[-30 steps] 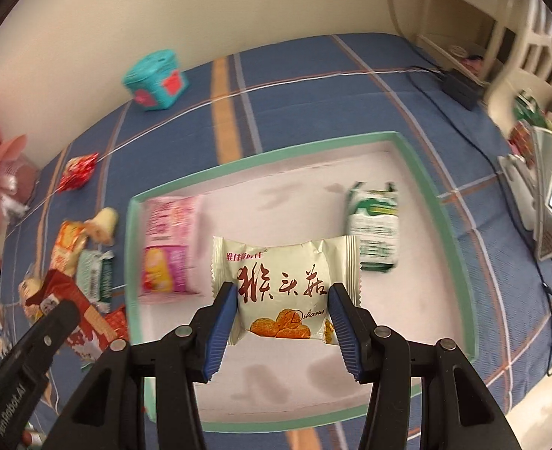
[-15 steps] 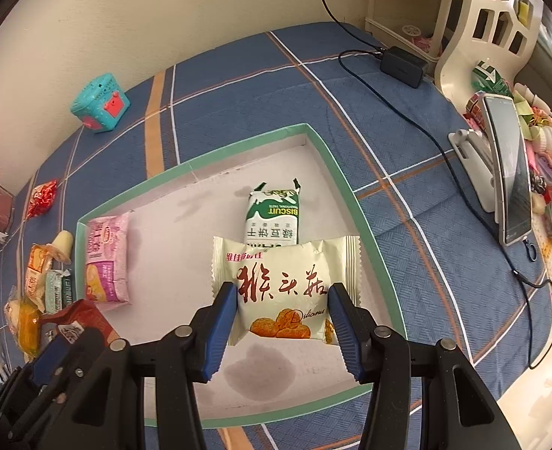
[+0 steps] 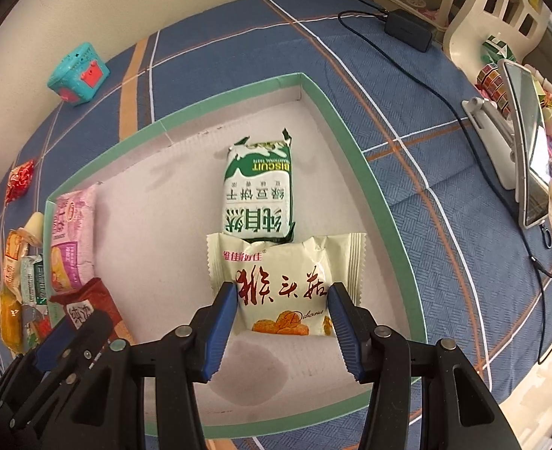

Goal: Organize snacks

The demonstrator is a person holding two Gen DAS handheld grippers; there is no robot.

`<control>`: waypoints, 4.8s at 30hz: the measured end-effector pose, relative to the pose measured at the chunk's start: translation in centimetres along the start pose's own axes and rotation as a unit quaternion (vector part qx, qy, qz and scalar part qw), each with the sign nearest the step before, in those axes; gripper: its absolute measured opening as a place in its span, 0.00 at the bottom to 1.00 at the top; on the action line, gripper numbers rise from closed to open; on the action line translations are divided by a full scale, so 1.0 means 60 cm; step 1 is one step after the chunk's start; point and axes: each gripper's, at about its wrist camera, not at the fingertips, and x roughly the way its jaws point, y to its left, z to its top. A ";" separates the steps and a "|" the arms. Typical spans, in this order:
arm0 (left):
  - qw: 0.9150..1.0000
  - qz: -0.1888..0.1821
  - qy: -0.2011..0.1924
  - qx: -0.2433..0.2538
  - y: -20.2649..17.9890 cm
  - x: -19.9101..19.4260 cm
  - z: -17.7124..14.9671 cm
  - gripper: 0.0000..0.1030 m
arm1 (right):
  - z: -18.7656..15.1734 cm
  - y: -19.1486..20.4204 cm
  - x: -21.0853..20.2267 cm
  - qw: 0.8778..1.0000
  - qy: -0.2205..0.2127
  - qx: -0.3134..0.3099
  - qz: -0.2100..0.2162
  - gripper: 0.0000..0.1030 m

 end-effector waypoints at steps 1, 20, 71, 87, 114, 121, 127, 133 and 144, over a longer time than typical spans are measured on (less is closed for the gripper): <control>1.000 0.001 0.002 0.001 -0.001 0.004 0.000 0.39 | 0.000 0.001 0.002 1.000 -0.001 -0.002 -0.003 0.52; 1.000 0.008 0.002 0.004 -0.004 0.013 0.010 0.53 | 0.008 0.002 0.013 1.000 0.011 0.000 -0.004 0.64; 0.978 0.128 -0.091 -0.136 0.345 -0.123 -0.005 0.99 | -0.065 0.236 -0.083 0.986 -0.053 -0.155 0.042 1.00; 0.968 0.085 -0.069 -0.224 0.446 -0.109 -0.035 0.99 | -0.120 0.371 -0.058 0.969 -0.020 -0.217 0.116 1.00; 0.981 0.024 0.038 -0.191 0.396 0.020 -0.021 0.99 | -0.116 0.382 -0.036 0.962 -0.026 -0.257 0.084 0.90; 0.977 0.027 0.046 -0.205 0.417 0.028 -0.035 0.99 | -0.115 0.377 -0.033 0.962 -0.019 -0.258 0.084 0.90; 0.971 0.040 0.042 -0.233 0.456 0.019 -0.057 0.99 | -0.119 0.389 -0.031 0.961 -0.018 -0.264 0.085 0.89; 0.967 0.047 0.030 -0.248 0.487 -0.001 -0.073 0.99 | -0.124 0.406 -0.037 0.957 -0.027 -0.271 0.098 0.83; 0.967 0.038 0.035 -0.248 0.480 0.001 -0.072 0.99 | -0.137 0.442 -0.021 0.949 -0.017 -0.297 0.105 0.63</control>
